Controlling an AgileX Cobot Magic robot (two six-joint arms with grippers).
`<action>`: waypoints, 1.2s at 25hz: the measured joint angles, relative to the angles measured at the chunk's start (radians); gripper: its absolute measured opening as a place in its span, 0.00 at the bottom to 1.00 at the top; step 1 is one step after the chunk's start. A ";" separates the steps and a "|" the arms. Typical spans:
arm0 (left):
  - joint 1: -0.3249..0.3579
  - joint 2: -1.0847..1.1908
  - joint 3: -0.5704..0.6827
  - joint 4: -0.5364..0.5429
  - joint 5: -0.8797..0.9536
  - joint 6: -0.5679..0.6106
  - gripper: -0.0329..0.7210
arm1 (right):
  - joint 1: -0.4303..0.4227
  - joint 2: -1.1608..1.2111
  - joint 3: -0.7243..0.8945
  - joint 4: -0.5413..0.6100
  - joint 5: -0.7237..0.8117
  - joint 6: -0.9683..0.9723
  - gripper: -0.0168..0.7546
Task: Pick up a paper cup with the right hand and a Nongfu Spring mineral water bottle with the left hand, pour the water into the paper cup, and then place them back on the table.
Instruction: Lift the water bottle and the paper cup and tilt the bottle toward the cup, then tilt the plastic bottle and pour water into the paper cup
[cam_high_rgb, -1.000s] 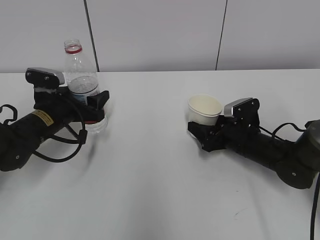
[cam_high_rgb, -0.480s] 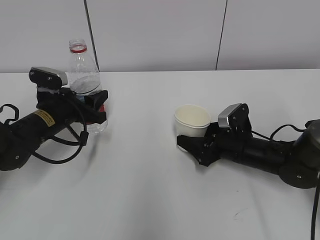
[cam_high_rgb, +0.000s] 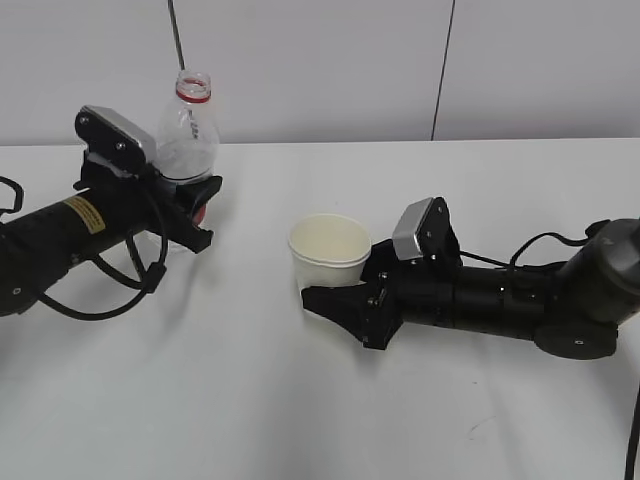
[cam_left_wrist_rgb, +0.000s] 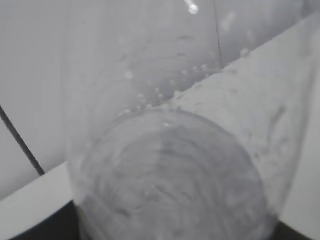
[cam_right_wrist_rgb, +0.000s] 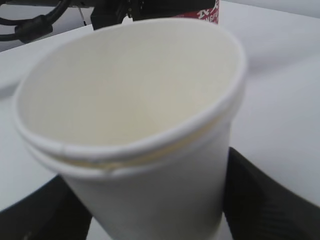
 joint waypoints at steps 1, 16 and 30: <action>-0.002 -0.016 0.000 0.003 0.013 0.024 0.48 | 0.003 -0.001 -0.001 -0.005 0.000 0.012 0.71; -0.106 -0.084 0.001 -0.063 0.161 0.434 0.48 | 0.081 -0.001 -0.069 -0.032 0.000 0.047 0.65; -0.116 -0.084 0.001 -0.150 0.161 0.723 0.48 | 0.081 -0.001 -0.069 0.053 0.036 0.040 0.64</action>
